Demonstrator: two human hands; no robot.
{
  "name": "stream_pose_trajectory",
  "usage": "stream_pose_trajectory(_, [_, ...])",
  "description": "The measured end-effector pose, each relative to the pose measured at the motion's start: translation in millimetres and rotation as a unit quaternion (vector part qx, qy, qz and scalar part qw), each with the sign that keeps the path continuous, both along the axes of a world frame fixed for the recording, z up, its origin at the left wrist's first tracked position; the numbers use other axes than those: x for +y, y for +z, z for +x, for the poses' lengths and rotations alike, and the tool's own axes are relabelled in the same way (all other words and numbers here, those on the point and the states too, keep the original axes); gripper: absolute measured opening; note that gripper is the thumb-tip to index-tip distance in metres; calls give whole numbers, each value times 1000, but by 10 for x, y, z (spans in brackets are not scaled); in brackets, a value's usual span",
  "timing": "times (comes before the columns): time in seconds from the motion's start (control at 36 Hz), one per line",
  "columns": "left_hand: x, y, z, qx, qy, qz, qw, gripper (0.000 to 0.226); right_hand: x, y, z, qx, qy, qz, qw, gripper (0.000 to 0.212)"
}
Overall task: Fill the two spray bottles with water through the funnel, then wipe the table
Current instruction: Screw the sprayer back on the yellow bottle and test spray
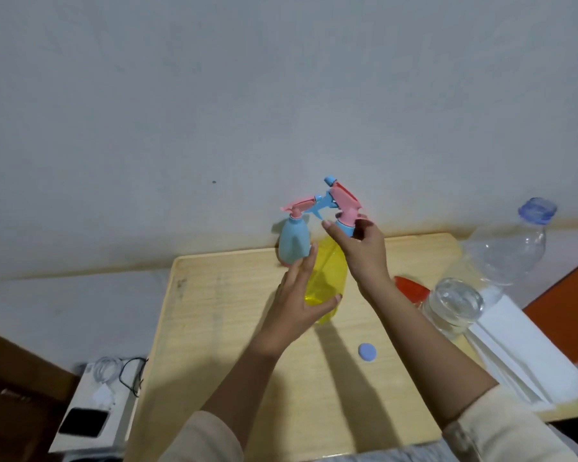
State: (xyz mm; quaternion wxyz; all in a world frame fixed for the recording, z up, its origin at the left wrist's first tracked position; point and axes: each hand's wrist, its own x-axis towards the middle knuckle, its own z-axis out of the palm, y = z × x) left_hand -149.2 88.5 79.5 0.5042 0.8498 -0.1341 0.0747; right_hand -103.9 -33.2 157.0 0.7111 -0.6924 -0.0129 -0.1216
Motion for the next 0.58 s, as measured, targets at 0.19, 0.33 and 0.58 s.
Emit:
stream_pose_trajectory(0.19, [-77,159,17,-13,29,-54,998,91,50,131,-71,22,64,65,996,12])
stream_pose_trajectory(0.33, [-78,214,-24,-37,40,-42,998,91,76,163,-95,16,67,54,996,26])
stream_pose_trajectory(0.58, [-6,238,0,-38,53,-62,996,92,152,292,-155,8,103,82,991,17])
